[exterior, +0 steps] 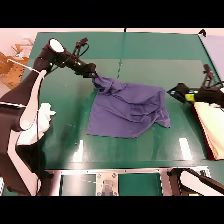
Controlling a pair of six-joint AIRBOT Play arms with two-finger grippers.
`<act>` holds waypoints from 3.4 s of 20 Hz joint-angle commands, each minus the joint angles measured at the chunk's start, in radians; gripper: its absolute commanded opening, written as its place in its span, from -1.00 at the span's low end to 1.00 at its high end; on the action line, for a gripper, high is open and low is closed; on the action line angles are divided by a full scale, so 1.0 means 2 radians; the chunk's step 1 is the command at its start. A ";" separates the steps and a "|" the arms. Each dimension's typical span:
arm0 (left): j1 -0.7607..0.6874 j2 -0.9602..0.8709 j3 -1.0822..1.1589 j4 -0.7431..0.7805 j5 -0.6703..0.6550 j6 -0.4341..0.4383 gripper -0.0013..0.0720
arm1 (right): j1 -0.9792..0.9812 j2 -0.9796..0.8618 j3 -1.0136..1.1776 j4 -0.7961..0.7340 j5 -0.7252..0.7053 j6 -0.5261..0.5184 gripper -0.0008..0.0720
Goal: Fold the shirts.
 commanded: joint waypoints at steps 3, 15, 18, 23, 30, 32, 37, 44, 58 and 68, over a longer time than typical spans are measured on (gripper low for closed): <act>-0.001 -0.007 -0.001 0.034 -0.031 0.000 -0.88 | -0.040 0.115 -0.080 -0.055 0.087 0.091 -0.05; 0.000 -0.005 0.000 0.052 -0.052 0.000 -0.88 | 0.263 0.043 -0.284 0.079 -0.154 0.129 0.09; 0.003 0.008 0.002 0.101 -0.061 -0.023 -0.89 | 0.258 -0.018 -0.226 0.078 -0.138 0.080 -0.56; 0.028 0.037 -0.011 0.143 -0.108 -0.061 -0.89 | 0.124 -0.030 -0.089 -0.049 -0.010 0.070 -0.93; -0.009 0.112 -0.166 0.106 -0.099 -0.064 -0.89 | 0.017 -0.074 0.042 -0.063 0.008 0.047 -0.93; -0.046 0.149 -0.251 0.100 -0.067 -0.060 -0.89 | 0.017 -0.118 0.073 -0.063 0.008 0.047 -0.93; -0.117 0.182 -0.374 0.086 -0.026 -0.060 -0.85 | 0.013 -0.160 0.111 -0.066 0.030 0.048 -0.29; -0.086 0.182 -0.295 0.085 -0.105 -0.040 0.99 | -0.070 -0.078 0.055 -0.078 0.140 0.052 -0.17; 0.021 0.182 -0.219 0.095 -0.047 -0.024 0.99 | 0.128 0.016 -0.270 0.059 -0.071 0.061 -0.17; 0.021 0.174 -0.245 0.086 -0.001 -0.020 0.99 | 0.004 0.048 -0.163 -0.189 0.095 0.142 -0.93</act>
